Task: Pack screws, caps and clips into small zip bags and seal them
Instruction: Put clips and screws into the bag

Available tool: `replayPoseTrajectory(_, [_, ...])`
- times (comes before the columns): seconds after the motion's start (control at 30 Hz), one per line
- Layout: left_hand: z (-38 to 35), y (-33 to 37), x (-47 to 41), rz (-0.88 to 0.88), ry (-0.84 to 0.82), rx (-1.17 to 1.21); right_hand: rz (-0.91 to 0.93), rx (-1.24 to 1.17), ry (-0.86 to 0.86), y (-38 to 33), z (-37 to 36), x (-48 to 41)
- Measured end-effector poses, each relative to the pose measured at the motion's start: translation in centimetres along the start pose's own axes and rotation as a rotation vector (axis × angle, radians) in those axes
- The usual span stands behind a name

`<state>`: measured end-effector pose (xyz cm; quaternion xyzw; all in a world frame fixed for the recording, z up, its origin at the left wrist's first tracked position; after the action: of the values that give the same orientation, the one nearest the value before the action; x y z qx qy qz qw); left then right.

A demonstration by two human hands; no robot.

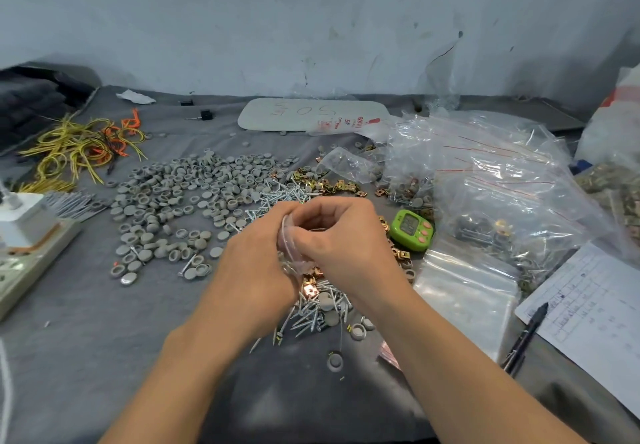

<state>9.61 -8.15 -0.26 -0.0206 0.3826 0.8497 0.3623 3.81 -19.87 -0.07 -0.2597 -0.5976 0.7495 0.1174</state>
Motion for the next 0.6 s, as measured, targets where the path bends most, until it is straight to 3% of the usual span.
replayPoseTrajectory(0.17, [0.4, -0.8, -0.2, 0.087, 0.039, -0.023, 0.081, 0.151, -0.106, -1.0, -0.5, 0.2])
replayPoseTrajectory(0.33, [1.8, -2.2, -0.4, 0.156, 0.138, 0.082, 0.049, 0.187, 0.057, -1.1, 2.9, -0.3])
replayPoseTrajectory(0.5, [2.4, -3.3, -0.7, 0.226, 0.137, 0.481, -0.183, 1.015, -0.126, 1.5, 6.0, -0.3])
replayPoseTrajectory(0.6, [2.5, -2.9, -0.7, 0.203, 0.151, 0.429, -0.285, 1.186, -0.247, 2.1, 6.6, 0.3])
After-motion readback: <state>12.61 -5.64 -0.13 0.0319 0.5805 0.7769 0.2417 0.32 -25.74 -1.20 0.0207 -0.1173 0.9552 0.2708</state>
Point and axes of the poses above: each hand's wrist, its own x-axis away from the middle knuckle, its own z-axis out of the back of the hand, y = z × x, the point moved 5 cm from there along -x, towards the middle knuckle, and after that the axes turned 4 degrees about z, right-handed, at the moved point
